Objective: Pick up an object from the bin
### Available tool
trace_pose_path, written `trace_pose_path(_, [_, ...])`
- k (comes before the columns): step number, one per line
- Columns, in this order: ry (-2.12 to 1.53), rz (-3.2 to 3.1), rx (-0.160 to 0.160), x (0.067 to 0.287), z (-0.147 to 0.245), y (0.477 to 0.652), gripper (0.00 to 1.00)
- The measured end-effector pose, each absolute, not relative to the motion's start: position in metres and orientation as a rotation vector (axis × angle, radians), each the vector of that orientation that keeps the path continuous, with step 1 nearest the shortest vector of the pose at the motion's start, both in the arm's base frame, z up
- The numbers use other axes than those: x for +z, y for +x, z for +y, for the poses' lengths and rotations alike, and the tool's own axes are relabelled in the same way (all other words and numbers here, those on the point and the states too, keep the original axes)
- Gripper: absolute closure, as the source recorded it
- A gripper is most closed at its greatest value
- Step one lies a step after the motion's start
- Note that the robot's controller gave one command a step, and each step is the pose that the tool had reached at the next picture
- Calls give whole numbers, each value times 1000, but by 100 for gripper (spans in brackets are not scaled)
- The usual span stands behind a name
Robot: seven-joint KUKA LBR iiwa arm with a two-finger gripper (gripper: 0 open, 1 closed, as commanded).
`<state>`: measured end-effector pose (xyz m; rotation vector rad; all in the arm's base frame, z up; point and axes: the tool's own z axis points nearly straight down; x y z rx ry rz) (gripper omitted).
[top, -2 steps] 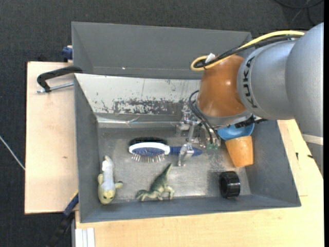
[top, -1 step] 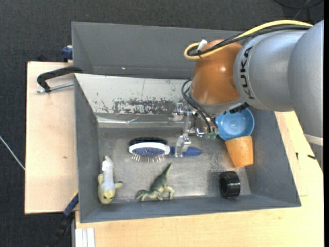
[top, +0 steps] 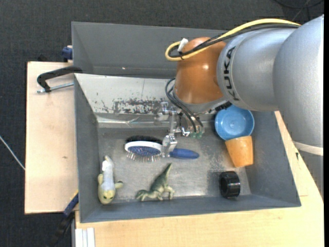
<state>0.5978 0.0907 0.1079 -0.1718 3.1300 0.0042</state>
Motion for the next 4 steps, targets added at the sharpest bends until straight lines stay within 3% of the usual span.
trace_pose_path(1, [146,3138,1,74,111,588,0])
trace_pose_path(2, [334,3109,3,74,129,571,0])
trace_pose_path(3, [331,3108,8,75,130,571,100])
trace_pose_path(4, [329,3113,8,168,131,574,100])
